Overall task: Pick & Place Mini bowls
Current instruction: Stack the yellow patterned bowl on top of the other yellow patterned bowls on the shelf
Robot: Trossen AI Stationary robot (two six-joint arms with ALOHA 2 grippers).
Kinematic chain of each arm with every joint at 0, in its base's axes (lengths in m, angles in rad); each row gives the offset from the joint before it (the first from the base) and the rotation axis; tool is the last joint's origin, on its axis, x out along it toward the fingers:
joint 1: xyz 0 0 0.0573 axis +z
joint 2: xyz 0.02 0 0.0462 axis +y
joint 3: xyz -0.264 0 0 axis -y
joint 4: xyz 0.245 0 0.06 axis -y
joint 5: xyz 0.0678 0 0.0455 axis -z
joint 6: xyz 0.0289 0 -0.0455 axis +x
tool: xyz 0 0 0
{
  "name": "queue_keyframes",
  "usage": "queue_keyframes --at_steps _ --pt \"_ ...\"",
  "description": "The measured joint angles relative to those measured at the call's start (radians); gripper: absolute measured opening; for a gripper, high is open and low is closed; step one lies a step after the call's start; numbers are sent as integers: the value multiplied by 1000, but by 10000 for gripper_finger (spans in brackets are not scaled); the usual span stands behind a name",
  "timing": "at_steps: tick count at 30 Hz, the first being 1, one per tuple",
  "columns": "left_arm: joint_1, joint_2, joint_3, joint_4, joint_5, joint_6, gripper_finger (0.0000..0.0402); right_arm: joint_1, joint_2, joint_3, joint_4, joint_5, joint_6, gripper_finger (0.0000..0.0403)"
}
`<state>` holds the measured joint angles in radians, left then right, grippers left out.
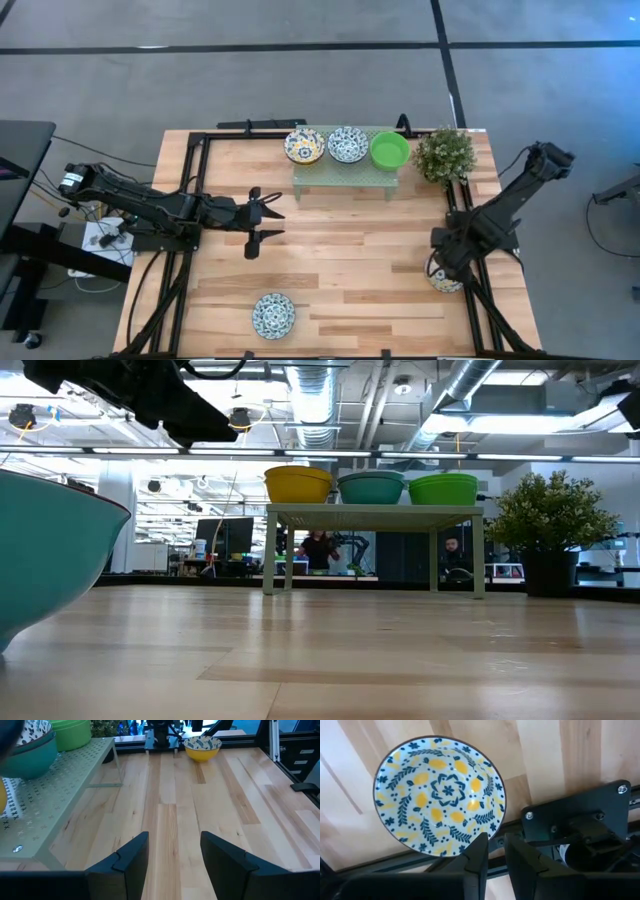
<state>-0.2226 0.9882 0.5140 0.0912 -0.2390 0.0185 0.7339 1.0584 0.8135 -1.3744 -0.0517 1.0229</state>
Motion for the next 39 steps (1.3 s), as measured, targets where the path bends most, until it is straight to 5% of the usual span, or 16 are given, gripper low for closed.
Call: queue_keyframes --at_steps 17,26,39 --pt "0 0 0 6 0 0 181 -3 82 -1 80 79 -12 148" --pt "0 0 0 7 0 0 181 -3 82 -125 222 102 22 150" --pt "0 0 0 7 0 0 181 -3 82 -130 236 129 57 144"
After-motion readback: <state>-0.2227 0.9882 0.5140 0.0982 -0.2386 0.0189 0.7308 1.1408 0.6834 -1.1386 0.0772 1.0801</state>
